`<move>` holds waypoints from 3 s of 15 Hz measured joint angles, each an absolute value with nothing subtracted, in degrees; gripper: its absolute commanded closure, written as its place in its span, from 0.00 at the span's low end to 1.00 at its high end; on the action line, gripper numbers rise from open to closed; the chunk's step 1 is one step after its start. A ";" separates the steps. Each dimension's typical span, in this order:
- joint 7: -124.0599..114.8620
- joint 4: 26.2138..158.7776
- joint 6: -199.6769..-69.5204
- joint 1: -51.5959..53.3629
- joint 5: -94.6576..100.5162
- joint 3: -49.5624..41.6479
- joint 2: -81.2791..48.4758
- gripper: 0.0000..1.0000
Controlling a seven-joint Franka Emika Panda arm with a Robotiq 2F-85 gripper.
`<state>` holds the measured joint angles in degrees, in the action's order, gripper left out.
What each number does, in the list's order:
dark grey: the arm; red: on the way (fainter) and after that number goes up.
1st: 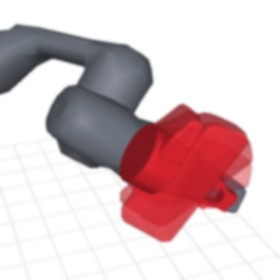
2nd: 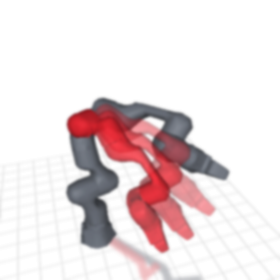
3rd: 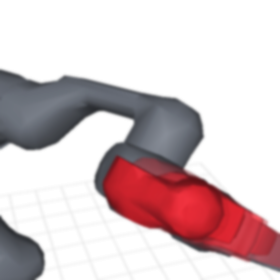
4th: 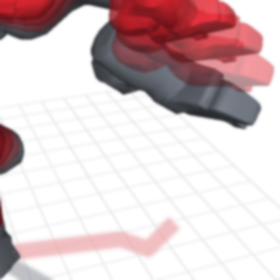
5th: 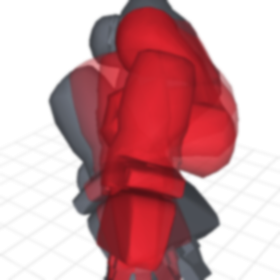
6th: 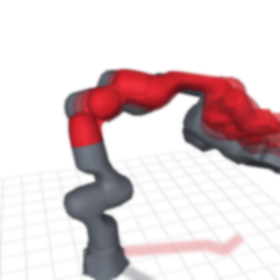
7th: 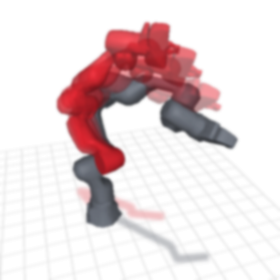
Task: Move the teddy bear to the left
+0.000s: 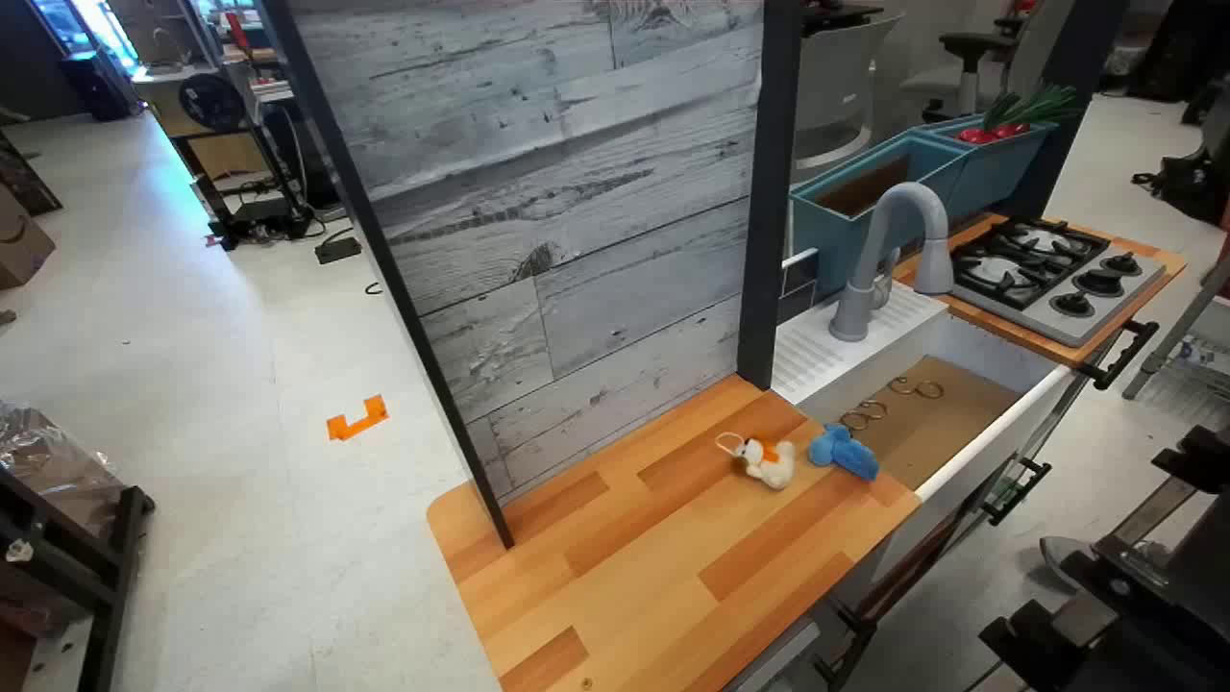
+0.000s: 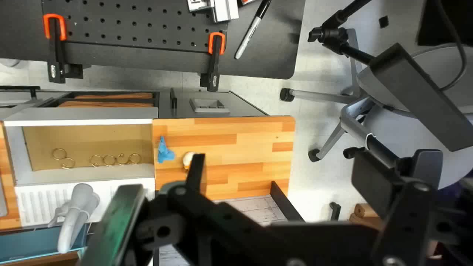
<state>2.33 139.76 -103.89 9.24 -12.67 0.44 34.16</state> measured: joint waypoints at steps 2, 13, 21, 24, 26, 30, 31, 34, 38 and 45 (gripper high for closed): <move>2.33 139.60 -103.93 9.24 -12.67 0.44 34.20 0.00; 2.33 139.46 -103.93 9.24 -12.67 0.44 34.21 0.00; 2.31 140.76 -109.57 8.98 -12.54 2.36 25.84 0.00; 2.28 141.19 -118.74 8.98 -11.51 4.62 16.09 0.00; 1.81 141.09 -125.77 8.97 -8.88 5.85 8.80 0.00; -3.02 139.15 -137.60 8.95 0.70 6.42 -5.41 0.00; -4.20 138.18 -139.55 8.94 2.83 6.21 -8.69 0.00; -6.10 134.00 -142.98 8.94 6.62 4.79 -17.66 0.00; -6.13 126.65 -146.36 9.09 7.83 2.94 -28.03 0.00; -6.86 116.42 -154.82 13.15 9.76 -0.83 -41.35 0.00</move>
<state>-6.86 116.42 -154.82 13.15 9.76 -0.83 -41.35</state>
